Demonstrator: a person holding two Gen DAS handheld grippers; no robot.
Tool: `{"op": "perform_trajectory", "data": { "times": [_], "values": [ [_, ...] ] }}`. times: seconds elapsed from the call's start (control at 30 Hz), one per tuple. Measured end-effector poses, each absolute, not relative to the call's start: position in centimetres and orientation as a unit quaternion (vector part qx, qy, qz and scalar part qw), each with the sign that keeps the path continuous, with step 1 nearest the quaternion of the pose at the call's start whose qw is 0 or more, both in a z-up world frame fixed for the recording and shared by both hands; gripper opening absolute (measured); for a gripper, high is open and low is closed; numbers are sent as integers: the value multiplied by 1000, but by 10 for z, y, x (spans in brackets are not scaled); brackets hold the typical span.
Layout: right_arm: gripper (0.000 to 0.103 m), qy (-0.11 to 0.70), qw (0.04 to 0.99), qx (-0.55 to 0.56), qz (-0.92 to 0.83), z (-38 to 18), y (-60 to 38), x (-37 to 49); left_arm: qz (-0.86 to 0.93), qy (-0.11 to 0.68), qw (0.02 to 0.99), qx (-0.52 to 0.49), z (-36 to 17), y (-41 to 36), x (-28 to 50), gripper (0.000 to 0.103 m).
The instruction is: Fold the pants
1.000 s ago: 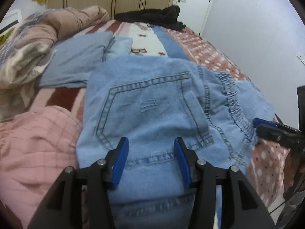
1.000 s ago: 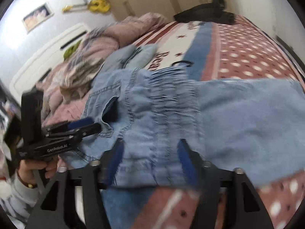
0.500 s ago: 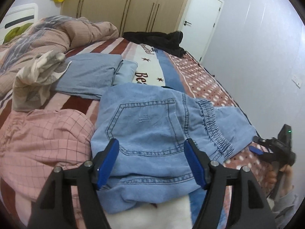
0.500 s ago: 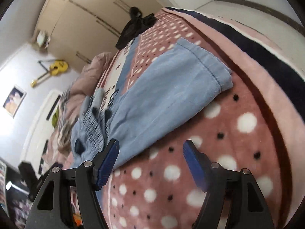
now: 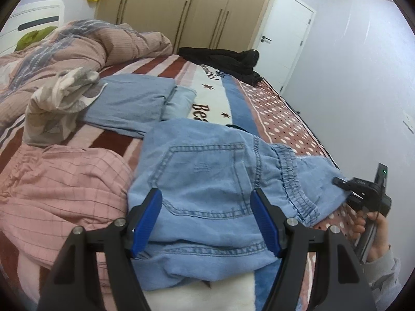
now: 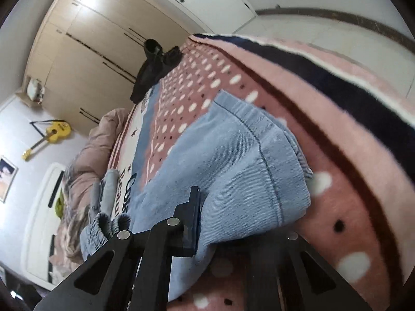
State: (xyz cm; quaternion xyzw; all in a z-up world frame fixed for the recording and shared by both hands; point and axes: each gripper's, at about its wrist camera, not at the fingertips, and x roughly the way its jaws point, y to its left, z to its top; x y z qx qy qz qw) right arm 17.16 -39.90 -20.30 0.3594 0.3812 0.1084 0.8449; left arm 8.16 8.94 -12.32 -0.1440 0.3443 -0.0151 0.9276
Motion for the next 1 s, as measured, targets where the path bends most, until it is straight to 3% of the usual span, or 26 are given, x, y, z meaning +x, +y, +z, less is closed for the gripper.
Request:
{"op": "perform_trajectory", "data": {
  "times": [0.3,0.63,0.8,1.0],
  "values": [
    [5,332,904,234,132,-136,-359,150,-7,336,928,-160,-119,104,78,70],
    [5,270,922,116,254,-61,-243,116,1,320,933,-164,-110,117,67,70],
    [5,274,897,56,342,-57,-165,95,11,313,935,-166,-106,128,58,70],
    [5,315,858,-3,405,-98,-101,79,21,311,935,-172,-108,139,48,70]
  ]
}}
